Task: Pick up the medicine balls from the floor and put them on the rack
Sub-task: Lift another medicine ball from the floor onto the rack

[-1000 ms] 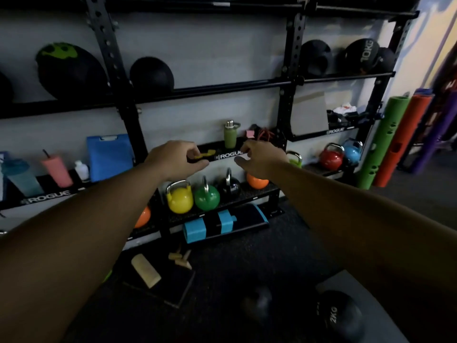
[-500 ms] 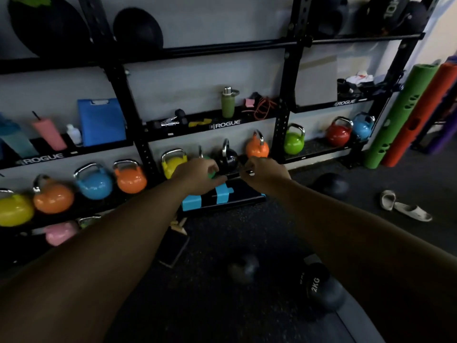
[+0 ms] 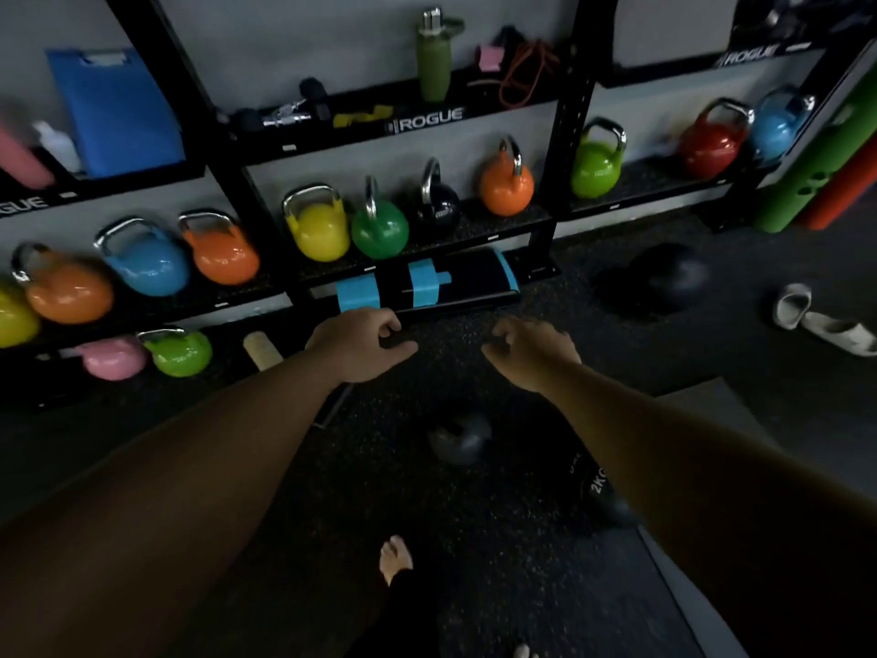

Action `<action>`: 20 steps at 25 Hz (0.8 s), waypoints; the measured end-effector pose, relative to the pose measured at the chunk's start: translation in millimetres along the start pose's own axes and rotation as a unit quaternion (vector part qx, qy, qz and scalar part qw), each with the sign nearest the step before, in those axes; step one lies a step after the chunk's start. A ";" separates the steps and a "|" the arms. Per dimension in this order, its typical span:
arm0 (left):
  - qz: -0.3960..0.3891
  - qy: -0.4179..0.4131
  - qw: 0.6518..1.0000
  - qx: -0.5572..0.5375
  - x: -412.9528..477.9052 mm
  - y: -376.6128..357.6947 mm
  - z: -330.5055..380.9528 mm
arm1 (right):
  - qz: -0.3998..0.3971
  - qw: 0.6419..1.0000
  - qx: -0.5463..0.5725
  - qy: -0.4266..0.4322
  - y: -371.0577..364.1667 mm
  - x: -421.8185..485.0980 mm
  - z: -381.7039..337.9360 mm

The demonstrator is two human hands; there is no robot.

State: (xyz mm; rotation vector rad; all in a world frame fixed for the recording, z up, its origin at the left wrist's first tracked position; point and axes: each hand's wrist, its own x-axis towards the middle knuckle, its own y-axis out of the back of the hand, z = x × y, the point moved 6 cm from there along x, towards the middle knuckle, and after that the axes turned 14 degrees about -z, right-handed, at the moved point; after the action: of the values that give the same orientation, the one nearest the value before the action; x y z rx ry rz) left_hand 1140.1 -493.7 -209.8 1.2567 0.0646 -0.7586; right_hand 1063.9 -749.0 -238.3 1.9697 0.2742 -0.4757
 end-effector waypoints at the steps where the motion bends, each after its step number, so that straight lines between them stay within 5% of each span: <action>1: -0.014 -0.001 1.000 -0.001 20.5 -4.7 -5.7 | -0.018 1.000 -0.005 -0.011 -11.8 15.5 6.5; 12: -0.170 -0.006 0.985 -0.035 245.4 -157.4 -85.7 | -0.126 0.985 0.043 -0.110 -150.4 210.3 102.3; 20: -0.146 0.102 0.968 -0.175 447.9 -363.6 -184.3 | -0.204 0.976 0.008 -0.077 -352.1 432.4 195.7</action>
State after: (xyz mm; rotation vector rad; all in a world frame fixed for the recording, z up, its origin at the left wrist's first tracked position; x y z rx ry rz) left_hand 1345.9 -585.4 -771.9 0.9923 0.5400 -0.8252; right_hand 1271.2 -782.3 -790.6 1.8813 0.5827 -0.8925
